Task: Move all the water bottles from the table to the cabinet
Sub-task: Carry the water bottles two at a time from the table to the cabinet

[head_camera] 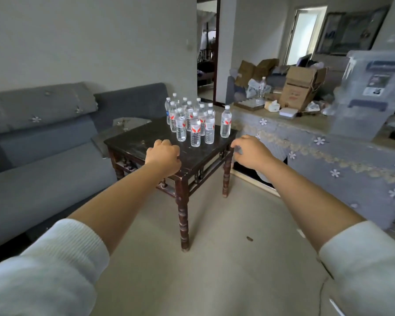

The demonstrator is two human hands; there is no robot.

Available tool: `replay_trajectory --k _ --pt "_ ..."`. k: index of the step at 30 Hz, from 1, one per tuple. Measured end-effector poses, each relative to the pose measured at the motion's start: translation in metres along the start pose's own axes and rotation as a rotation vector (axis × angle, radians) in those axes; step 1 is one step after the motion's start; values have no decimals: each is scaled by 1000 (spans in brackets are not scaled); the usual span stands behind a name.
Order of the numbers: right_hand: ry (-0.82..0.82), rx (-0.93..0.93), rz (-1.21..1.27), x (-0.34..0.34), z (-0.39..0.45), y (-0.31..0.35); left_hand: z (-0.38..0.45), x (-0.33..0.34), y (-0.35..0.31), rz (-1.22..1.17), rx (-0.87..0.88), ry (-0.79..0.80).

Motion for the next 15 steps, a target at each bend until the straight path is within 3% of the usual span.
replay_trajectory --k 15 --pt "39 7 -37 97 215 -68 222 106 12 -20 20 76"
Point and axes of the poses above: each hand's wrist, its own z-axis towards the middle knuckle, its own x-axis out of the palm, y = z × x, the point moved 4 cm from there along z, towards the middle knuckle, and after that the axes turned 13 degrees about -y, right-handed, at the moved point
